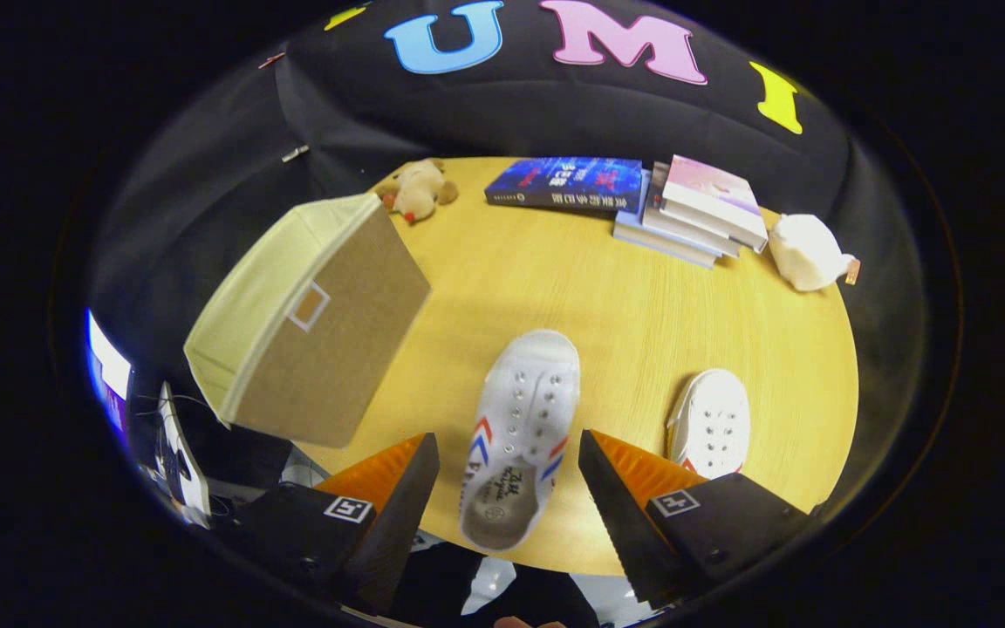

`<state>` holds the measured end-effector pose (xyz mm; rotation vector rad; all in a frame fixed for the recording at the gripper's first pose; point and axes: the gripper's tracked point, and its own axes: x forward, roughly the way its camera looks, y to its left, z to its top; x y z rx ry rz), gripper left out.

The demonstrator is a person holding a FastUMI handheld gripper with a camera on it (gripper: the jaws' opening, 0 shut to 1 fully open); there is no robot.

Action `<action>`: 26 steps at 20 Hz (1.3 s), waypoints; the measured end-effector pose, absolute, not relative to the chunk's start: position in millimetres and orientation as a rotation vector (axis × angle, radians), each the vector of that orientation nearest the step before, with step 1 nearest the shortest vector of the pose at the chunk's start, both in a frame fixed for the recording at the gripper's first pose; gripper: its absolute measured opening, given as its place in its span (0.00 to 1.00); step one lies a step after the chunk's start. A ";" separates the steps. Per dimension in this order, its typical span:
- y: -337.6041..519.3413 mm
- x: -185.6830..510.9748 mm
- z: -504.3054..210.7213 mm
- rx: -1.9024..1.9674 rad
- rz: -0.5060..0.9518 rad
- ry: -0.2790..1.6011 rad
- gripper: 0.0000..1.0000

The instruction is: Open the storage box then place both shoes into the box .Put the left shoe in first, then the right shoe, with the right side of both shoes facing outward in a uniform manner.

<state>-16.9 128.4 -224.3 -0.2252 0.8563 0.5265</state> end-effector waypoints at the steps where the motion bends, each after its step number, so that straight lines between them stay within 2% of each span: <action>1: 120.2 -16.6 -234.6 -0.247 0.522 0.870 0.99; 9: 86.5 3.1 -297.6 -0.341 0.508 0.953 0.99; 11: 94.7 5.4 -303.0 -0.308 0.511 0.963 0.96; 16: 112.3 -0.8 -309.4 -0.165 0.514 1.025 0.63; 17: 116.0 -4.5 -307.8 -0.138 0.509 1.031 0.54; 18: 118.5 -5.6 -309.5 -0.125 0.494 1.037 0.35; 20: 119.4 -4.3 -309.1 -0.127 0.468 1.029 0.19; 23: 119.2 -5.3 -307.8 -0.046 0.414 1.031 0.07; 26: 122.5 -4.8 -294.7 0.056 0.365 1.028 0.05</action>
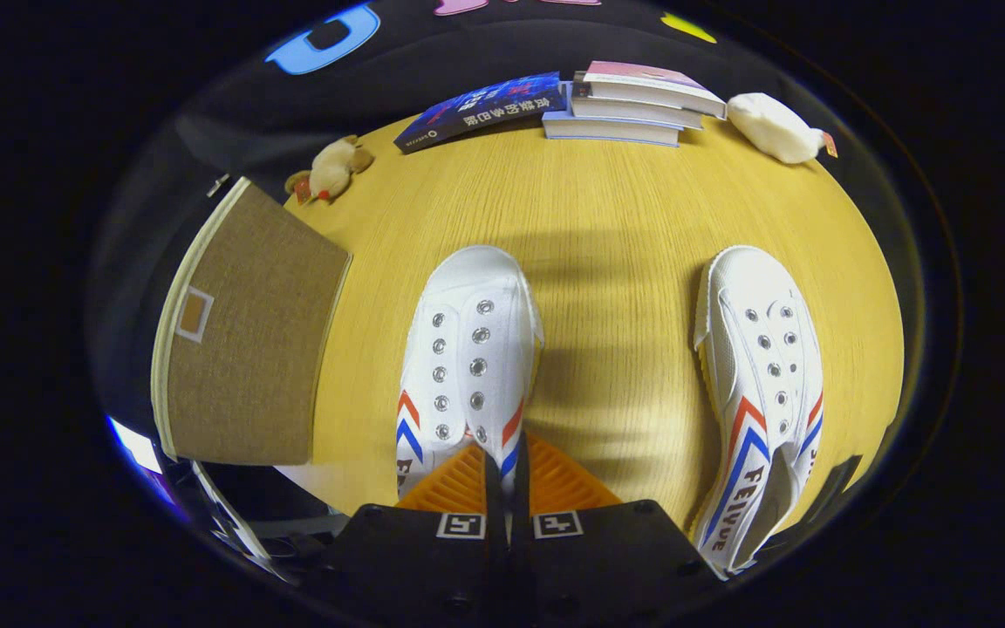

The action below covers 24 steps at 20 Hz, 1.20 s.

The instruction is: Open the storage box then place both shoes into the box .Put the left shoe in first, then the right shoe, with the right side of both shoes facing outward in a uniform manner.

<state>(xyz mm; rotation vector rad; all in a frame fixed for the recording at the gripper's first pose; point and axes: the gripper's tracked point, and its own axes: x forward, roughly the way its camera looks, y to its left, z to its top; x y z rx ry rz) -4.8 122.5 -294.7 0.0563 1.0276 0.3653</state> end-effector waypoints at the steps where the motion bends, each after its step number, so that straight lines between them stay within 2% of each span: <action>1: 123.8 -4.4 -287.7 0.077 0.343 1.013 0.05; 8: 136.8 -12.4 -200.3 0.125 0.315 0.895 0.05; 16: 229.9 -33.5 -87.6 0.202 0.421 0.791 0.05; 20: 301.5 -42.6 -60.8 0.264 0.517 0.782 0.05; 24: 358.5 -49.5 -71.8 0.239 0.567 0.813 0.05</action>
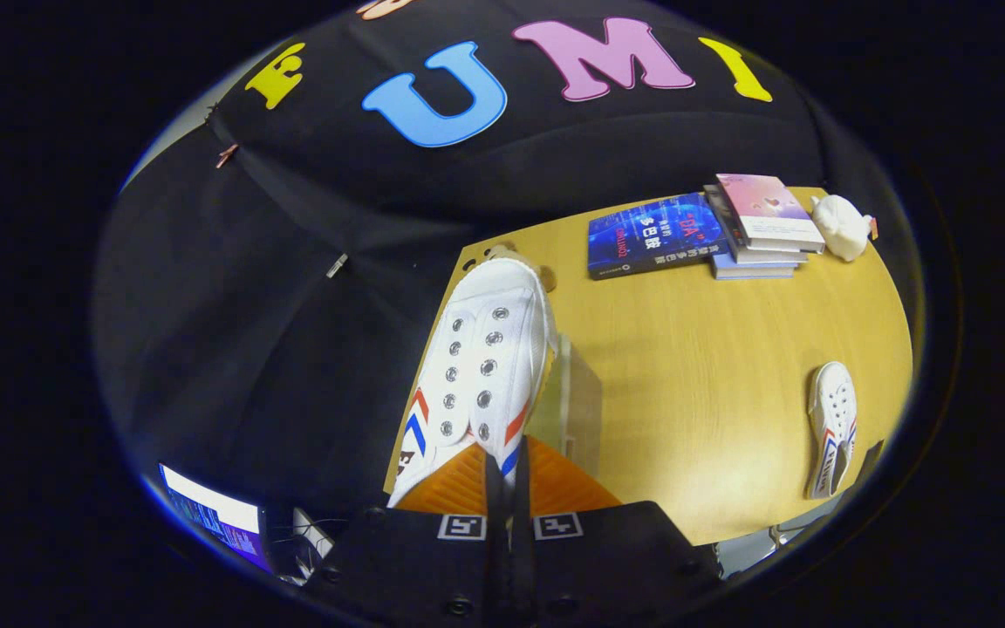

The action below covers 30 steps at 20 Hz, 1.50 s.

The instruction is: Open the storage box then place both shoes into the box .Put the left shoe in first, then the right shoe, with the right side of both shoes facing outward in a uniform manner.

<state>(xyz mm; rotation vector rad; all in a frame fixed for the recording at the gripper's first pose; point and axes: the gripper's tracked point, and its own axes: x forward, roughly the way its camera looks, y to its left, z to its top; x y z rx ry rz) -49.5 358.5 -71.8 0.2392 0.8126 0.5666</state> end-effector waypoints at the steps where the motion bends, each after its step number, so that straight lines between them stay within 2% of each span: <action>1: 370.3 -52.5 -76.2 0.238 0.575 0.823 0.05; 9: 427.8 -54.5 -143.9 0.186 0.539 0.918 0.05; 21: 449.7 -51.0 -230.9 0.026 0.485 1.050 0.06; 23: 457.5 -61.2 -223.4 0.016 0.544 1.015 0.24; 24: 458.1 -61.2 -216.1 0.009 0.570 0.982 0.41; 26: 448.6 -60.1 -197.0 -0.042 0.617 0.909 0.88; 27: 440.9 -59.5 -187.2 -0.067 0.636 0.873 0.97; 30: 403.9 -53.2 -141.6 -0.088 0.665 0.749 0.99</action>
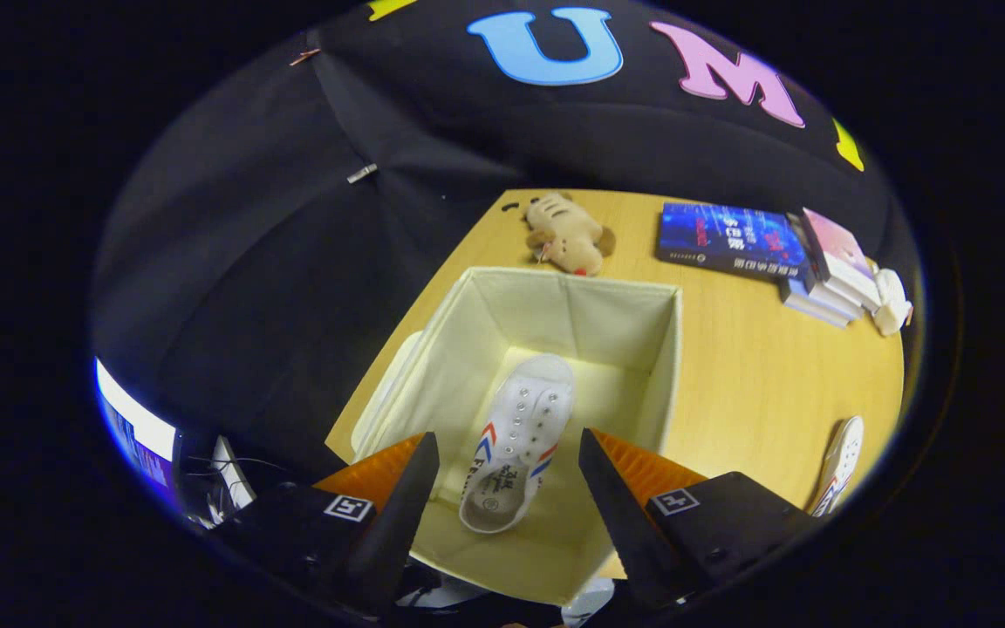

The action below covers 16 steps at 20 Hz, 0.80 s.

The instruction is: Open the storage box then place both shoes into the box .Put the left shoe in first, then the right shoe, with the right side of both shoes facing outward in a uniform manner.

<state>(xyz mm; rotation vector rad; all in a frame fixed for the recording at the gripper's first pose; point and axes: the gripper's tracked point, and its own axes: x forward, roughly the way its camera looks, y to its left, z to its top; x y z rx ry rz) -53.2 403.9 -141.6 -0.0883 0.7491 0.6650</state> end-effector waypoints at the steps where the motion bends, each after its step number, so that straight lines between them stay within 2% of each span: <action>1: 387.3 -50.3 -127.3 -0.088 0.661 0.714 0.99; 8: 240.2 -25.0 -82.4 -0.097 0.540 0.607 0.99; 16: 86.9 -5.5 -111.1 -0.171 0.391 0.598 0.99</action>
